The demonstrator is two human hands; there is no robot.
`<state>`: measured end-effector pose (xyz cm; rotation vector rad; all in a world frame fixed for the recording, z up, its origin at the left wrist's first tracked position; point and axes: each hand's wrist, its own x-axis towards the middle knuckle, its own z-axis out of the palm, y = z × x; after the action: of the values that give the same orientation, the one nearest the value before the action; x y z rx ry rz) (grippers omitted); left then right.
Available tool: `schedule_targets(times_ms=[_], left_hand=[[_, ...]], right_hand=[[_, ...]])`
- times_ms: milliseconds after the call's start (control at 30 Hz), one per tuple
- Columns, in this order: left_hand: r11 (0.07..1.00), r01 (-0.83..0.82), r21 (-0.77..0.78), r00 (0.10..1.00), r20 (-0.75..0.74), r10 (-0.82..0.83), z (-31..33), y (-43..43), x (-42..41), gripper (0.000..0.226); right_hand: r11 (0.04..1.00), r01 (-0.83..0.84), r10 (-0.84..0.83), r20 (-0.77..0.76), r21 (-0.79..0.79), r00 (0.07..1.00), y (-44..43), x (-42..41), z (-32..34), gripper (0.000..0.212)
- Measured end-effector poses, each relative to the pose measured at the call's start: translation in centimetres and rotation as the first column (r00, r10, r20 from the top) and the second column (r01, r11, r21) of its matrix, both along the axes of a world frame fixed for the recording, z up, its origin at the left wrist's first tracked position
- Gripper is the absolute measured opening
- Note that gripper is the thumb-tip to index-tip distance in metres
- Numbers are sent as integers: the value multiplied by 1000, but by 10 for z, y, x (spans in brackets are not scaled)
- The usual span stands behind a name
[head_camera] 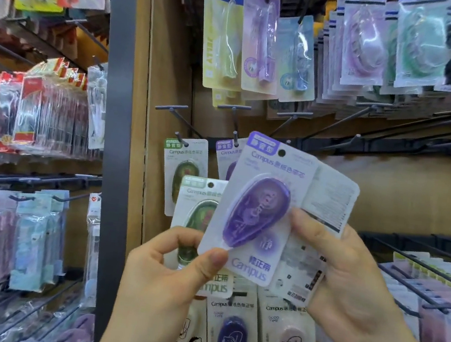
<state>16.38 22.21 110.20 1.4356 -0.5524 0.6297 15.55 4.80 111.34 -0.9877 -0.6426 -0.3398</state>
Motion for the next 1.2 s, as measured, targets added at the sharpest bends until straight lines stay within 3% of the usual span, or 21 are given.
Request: schedule_targets(times_ms=[67, 167, 267, 333, 533, 667, 867, 1200], left_hand=[[998, 24, -52, 1000, -9, -25, -2, -4, -2, 22], [995, 71, -74, 997, -22, -73, -3, -5, -5, 15], [988, 155, -10, 984, -91, -155, -1, 5, 1, 27], [980, 192, -46, 972, -128, -196, 2, 11, 7, 33], [994, 67, -87, 989, -129, -78, 4, 5, 13, 33], [984, 130, -121, 979, -139, -147, 17, 3, 15, 27], [992, 82, -100, 989, -115, -93, 28, 0, 28, 25], [985, 126, -114, 977, -159, -144, 28, 5, 28, 26]], right_hand=[[997, -10, 14, 47, -77, 999, 5, 0, -1, 38], [997, 7, -4, 48, -72, 999, 9, 1, -1, 34], [993, 63, -60, 28, -104, 998, 9, 2, 7, 36], [985, 91, -92, 5, -148, 996, 10, 6, 13, 35], [980, 149, -156, -46, -134, 987, 26, 18, 27, 24], [982, 179, -184, -88, -66, 979, 32, 26, 36, 20], [976, 217, -216, -143, -9, 966, 35, 36, 45, 19], [956, 273, -286, -131, -107, 949, 33, 35, 45, 16]])
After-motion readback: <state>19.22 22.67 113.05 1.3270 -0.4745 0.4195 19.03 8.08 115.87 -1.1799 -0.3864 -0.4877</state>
